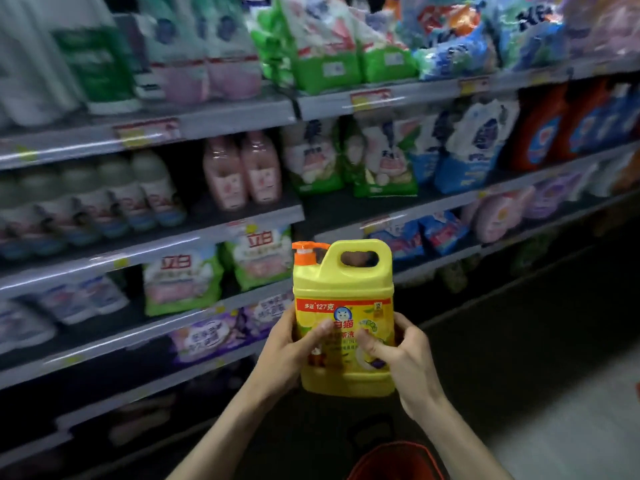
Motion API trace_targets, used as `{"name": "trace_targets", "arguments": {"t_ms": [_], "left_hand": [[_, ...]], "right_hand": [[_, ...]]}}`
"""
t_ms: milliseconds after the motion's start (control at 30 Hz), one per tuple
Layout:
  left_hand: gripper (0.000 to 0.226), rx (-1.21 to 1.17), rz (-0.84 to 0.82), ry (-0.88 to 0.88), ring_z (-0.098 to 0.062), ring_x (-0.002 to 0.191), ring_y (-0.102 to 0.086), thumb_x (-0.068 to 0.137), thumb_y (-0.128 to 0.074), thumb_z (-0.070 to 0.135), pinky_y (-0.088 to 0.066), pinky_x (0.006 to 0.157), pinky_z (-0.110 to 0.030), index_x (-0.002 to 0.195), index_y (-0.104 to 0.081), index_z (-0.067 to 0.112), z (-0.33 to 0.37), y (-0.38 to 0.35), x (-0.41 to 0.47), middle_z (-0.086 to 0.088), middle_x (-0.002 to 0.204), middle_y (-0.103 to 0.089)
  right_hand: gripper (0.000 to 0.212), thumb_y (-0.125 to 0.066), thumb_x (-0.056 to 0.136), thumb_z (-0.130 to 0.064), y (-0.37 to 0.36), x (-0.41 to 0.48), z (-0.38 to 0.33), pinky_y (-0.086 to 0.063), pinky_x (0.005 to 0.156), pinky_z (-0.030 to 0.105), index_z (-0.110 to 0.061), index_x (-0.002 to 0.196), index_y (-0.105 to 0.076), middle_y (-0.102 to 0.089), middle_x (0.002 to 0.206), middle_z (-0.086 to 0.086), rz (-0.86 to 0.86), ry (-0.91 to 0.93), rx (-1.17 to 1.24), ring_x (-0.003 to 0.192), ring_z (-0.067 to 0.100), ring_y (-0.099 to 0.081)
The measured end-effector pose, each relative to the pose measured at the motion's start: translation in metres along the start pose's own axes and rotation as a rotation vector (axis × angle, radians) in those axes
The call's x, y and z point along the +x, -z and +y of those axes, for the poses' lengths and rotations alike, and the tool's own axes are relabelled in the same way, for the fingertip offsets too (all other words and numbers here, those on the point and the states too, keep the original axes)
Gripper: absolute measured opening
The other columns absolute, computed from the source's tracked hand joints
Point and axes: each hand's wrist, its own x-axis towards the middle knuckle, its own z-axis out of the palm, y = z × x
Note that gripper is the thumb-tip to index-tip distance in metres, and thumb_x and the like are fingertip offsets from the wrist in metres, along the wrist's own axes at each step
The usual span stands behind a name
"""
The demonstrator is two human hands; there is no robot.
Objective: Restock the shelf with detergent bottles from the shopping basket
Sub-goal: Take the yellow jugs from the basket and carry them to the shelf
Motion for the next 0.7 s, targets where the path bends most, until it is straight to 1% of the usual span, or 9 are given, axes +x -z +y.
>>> {"name": "trace_targets", "arguments": {"t_ms": [67, 167, 200, 233, 300, 400, 500, 633, 700], "left_hand": [[0.041, -0.006, 0.089, -0.017, -0.012, 0.116, -0.073, 0.098, -0.068, 0.020, -0.059, 0.088, -0.023, 0.138, -0.058, 0.020, 0.005, 0.035, -0.019, 0.006, 0.126, -0.076], [0.044, -0.007, 0.215, -0.046, -0.016, 0.117, -0.073, 0.096, -0.069, 0.024, -0.061, 0.090, -0.028, 0.138, -0.059, 0.019, 0.009, 0.090, -0.054, 0.003, 0.126, -0.076], [0.044, -0.009, 0.260, -0.057, -0.017, 0.117, -0.073, 0.095, -0.070, 0.024, -0.061, 0.090, -0.029, 0.137, -0.059, 0.018, 0.009, 0.107, -0.068, 0.001, 0.125, -0.076], [0.044, -0.007, 0.302, -0.066, -0.018, 0.116, -0.073, 0.095, -0.070, 0.023, -0.061, 0.090, -0.030, 0.137, -0.059, 0.017, 0.009, 0.125, -0.082, 0.000, 0.125, -0.077], [0.043, -0.006, 0.376, -0.077, -0.019, 0.116, -0.073, 0.095, -0.070, 0.022, -0.061, 0.092, -0.032, 0.137, -0.059, 0.016, 0.011, 0.159, -0.111, -0.001, 0.125, -0.076], [0.040, 0.007, 0.461, -0.084, -0.019, 0.117, -0.073, 0.098, -0.068, 0.021, -0.062, 0.095, -0.036, 0.137, -0.059, 0.017, 0.012, 0.213, -0.155, -0.001, 0.126, -0.076], [0.041, 0.029, 0.534, -0.088, -0.021, 0.117, -0.073, 0.097, -0.069, 0.024, -0.061, 0.097, -0.041, 0.137, -0.059, 0.016, 0.015, 0.265, -0.197, -0.003, 0.126, -0.076], [0.041, 0.066, 0.653, -0.113, -0.017, 0.116, -0.073, 0.096, -0.071, 0.026, -0.061, 0.096, -0.038, 0.134, -0.061, 0.018, 0.015, 0.322, -0.247, 0.001, 0.124, -0.076], [0.042, 0.073, 0.706, -0.107, -0.015, 0.116, -0.073, 0.095, -0.073, 0.029, -0.061, 0.096, -0.037, 0.135, -0.061, 0.020, 0.013, 0.347, -0.270, 0.003, 0.124, -0.076]], "right_hand": [[0.065, -0.092, 0.072, -0.046, -0.038, 0.002, -0.005, -0.060, 0.095, 0.044, -0.018, 0.125, -0.068, -0.081, 0.111, -0.003, -0.093, 0.014, -0.021, 0.105, 0.015, -0.077], [0.053, -0.087, 0.077, -0.038, -0.098, -0.002, -0.013, -0.060, 0.085, 0.029, -0.022, 0.123, -0.069, -0.081, 0.108, -0.008, -0.239, 0.037, -0.069, 0.102, 0.009, -0.076], [0.050, -0.087, 0.078, -0.036, -0.118, -0.006, -0.015, -0.060, 0.084, 0.027, -0.024, 0.123, -0.069, -0.081, 0.108, -0.008, -0.285, 0.041, -0.082, 0.102, 0.009, -0.076], [0.049, -0.087, 0.079, -0.034, -0.139, -0.010, -0.016, -0.060, 0.086, 0.030, -0.024, 0.123, -0.069, -0.081, 0.109, -0.008, -0.326, 0.042, -0.098, 0.103, 0.010, -0.076], [0.050, -0.088, 0.078, -0.032, -0.182, -0.020, -0.018, -0.061, 0.094, 0.040, -0.022, 0.123, -0.070, -0.081, 0.110, -0.007, -0.397, 0.042, -0.122, 0.104, 0.012, -0.077], [0.047, -0.088, 0.079, -0.027, -0.247, -0.042, -0.020, -0.061, 0.096, 0.047, -0.019, 0.122, -0.072, -0.082, 0.109, -0.003, -0.483, 0.051, -0.128, 0.103, 0.016, -0.078], [0.041, -0.087, 0.082, -0.023, -0.308, -0.067, -0.019, -0.063, 0.093, 0.046, -0.019, 0.121, -0.072, -0.082, 0.107, -0.004, -0.545, 0.075, -0.132, 0.101, 0.014, -0.078], [0.044, -0.086, 0.083, -0.023, -0.380, -0.093, -0.017, -0.064, 0.092, 0.041, -0.018, 0.123, -0.071, -0.082, 0.109, -0.005, -0.655, 0.105, -0.157, 0.102, 0.014, -0.078], [0.048, -0.087, 0.080, -0.027, -0.414, -0.105, -0.016, -0.064, 0.091, 0.039, -0.019, 0.124, -0.070, -0.081, 0.110, -0.006, -0.714, 0.124, -0.172, 0.103, 0.013, -0.078]]}}
